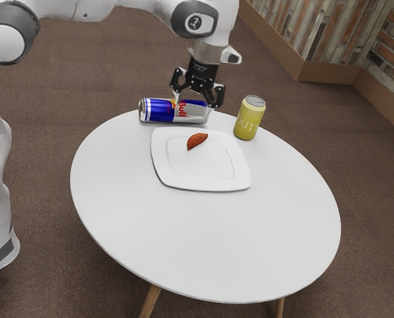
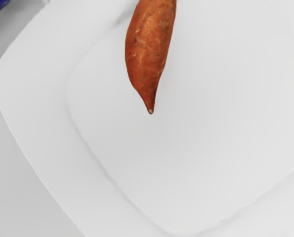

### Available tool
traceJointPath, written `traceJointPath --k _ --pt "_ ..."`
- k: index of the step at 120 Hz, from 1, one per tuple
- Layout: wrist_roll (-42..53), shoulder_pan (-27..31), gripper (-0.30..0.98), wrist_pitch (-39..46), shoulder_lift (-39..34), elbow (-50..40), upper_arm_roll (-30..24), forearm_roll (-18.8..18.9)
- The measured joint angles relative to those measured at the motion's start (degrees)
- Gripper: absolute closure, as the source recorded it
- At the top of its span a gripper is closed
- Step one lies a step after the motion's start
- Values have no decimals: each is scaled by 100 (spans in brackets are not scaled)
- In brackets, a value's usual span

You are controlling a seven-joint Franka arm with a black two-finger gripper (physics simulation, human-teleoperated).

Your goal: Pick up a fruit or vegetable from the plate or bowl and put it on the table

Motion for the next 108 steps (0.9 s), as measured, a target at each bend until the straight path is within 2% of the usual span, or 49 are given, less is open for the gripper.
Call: traceJointPath --k 15,49,74,108 --pt "922 -56 0 340 129 -231 75 -8" --pt "2532 389 0 800 746 -285 162 -143" --pt "3318 76 0 1162 989 -318 161 -391" --pt "4029 165 2 1627 1024 -455 200 -532"
